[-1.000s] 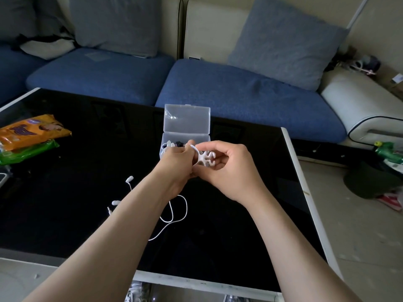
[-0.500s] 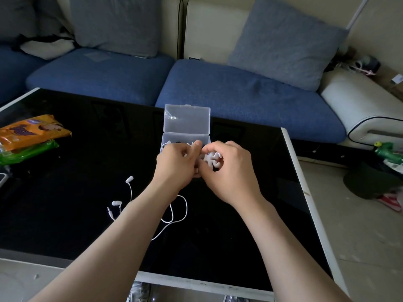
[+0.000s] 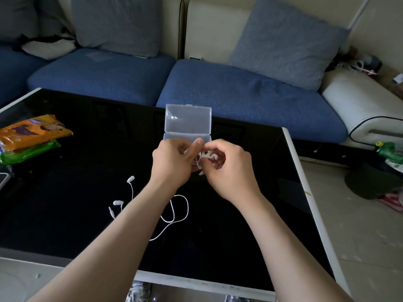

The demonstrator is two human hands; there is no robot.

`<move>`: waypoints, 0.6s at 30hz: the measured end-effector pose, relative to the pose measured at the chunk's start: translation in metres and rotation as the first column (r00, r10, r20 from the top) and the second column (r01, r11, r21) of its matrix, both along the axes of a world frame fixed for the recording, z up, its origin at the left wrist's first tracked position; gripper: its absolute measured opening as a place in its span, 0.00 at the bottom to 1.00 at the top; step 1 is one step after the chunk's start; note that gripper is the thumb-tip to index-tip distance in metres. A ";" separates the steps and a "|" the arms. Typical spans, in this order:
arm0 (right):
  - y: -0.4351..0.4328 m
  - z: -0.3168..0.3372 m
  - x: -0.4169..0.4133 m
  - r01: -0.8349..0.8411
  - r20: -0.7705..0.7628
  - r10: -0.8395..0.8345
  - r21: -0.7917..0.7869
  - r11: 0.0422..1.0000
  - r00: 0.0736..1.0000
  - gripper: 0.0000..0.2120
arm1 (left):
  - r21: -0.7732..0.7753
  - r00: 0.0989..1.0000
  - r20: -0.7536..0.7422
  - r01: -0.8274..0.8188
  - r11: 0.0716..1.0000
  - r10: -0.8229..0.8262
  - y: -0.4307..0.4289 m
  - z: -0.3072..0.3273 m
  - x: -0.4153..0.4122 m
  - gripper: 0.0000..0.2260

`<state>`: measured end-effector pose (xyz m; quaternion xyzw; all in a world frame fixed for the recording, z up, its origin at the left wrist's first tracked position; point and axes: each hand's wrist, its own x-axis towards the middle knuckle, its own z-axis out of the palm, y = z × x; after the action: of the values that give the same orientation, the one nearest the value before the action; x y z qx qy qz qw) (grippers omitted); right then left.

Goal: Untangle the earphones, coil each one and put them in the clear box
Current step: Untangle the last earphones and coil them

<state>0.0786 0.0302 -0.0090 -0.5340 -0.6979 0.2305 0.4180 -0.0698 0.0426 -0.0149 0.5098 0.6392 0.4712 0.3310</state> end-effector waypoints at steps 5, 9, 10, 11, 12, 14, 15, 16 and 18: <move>0.002 0.000 0.001 0.115 -0.146 -0.122 -0.055 0.992 0.982 0.20 | 0.006 0.993 0.059 0.104 0.995 -0.104 0.000 -0.001 0.001 0.09; 0.005 0.000 0.001 0.128 -0.134 -0.132 -0.037 0.991 0.982 0.17 | 0.035 0.995 0.002 0.102 0.994 -0.102 0.002 0.001 0.002 0.05; 0.005 -0.001 0.001 0.114 -0.136 -0.117 -0.031 0.993 0.984 0.16 | 0.035 0.996 -0.019 0.087 0.996 -0.086 0.002 0.001 0.002 0.04; 0.004 -0.001 0.000 0.097 -0.143 -0.100 -0.028 0.995 0.985 0.15 | 0.031 0.997 -0.026 0.071 0.997 -0.071 0.003 0.001 0.002 0.04; 0.004 -0.001 -0.001 0.082 -0.151 -0.085 -0.027 0.996 0.985 0.14 | 0.024 0.998 -0.009 0.065 0.998 -0.065 0.003 0.001 0.001 0.04; 0.003 0.000 -0.001 0.069 -0.163 -0.071 -0.019 0.997 0.984 0.14 | 0.028 0.995 0.058 0.081 0.996 -0.083 0.002 0.002 0.001 0.04; 0.004 0.000 -0.001 0.070 -0.164 -0.071 -0.012 0.997 0.984 0.14 | 0.033 0.992 0.080 0.090 0.995 -0.093 0.002 0.003 0.000 0.04; 0.004 0.001 -0.001 0.073 -0.163 -0.073 -0.009 0.997 0.984 0.14 | 0.040 0.992 0.080 0.095 0.995 -0.098 0.001 0.004 0.000 0.04; 0.004 0.002 0.000 0.078 -0.155 -0.079 -0.011 0.997 0.985 0.13 | 0.056 0.994 0.048 0.100 0.993 -0.103 0.000 0.007 0.000 0.02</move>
<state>0.0789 0.0342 -0.0071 -0.5426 -0.6409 0.2566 0.4786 -0.0698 0.0427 -0.0084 0.5380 0.5910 0.4835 0.3571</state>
